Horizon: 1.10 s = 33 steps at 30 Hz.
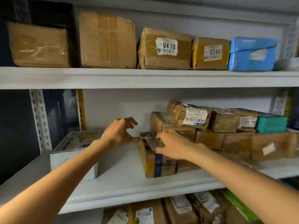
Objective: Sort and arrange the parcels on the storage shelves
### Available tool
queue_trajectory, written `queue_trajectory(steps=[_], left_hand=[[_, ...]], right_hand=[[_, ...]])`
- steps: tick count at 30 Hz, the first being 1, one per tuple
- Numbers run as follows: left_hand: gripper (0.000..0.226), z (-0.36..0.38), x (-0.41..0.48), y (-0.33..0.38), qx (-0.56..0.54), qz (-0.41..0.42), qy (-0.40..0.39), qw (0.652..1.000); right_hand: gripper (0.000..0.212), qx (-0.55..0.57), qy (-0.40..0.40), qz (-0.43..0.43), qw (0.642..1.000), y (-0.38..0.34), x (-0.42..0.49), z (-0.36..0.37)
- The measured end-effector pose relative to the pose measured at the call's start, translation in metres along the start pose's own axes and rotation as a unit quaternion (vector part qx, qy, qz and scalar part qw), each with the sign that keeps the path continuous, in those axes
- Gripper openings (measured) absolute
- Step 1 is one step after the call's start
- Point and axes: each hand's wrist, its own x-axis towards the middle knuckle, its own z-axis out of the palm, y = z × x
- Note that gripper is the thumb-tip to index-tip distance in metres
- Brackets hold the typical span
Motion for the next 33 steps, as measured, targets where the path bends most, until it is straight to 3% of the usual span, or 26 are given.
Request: queue_trajectory(steps=[6,11,15,19,24,31,33], left_hand=[[0.055,0.027,0.037,0.061,-0.046,0.067,-0.018,0.997],[0.059,0.034,0.048,0.083,-0.050,0.051,-0.002,0.997],[0.061,0.034,0.045,0.090,-0.044,0.022,0.024,0.998],[0.064,0.029,0.055,0.106,-0.051,-0.011,0.053,0.997],[0.073,0.036,0.069,0.131,-0.037,-0.048,0.037,0.997],[0.056,0.038,0.077,0.149,-0.088,-0.074,0.039,0.993],[0.051,0.037,0.079,0.150,-0.087,-0.079,0.037,0.992]], right_hand=[[0.040,-0.054,0.025,0.104,0.993,0.066,-0.049,-0.034],[0.036,-0.076,0.041,0.145,0.986,0.104,-0.061,-0.052],[0.028,-0.087,0.065,0.136,0.985,0.130,-0.057,-0.065],[0.033,-0.063,0.148,0.115,0.980,0.152,-0.041,-0.080],[0.040,-0.067,0.161,0.057,0.983,0.164,-0.023,-0.088],[0.013,-0.003,0.178,0.029,0.984,0.170,-0.007,-0.087],[0.015,0.042,0.191,0.035,0.980,0.168,-0.002,-0.083]])
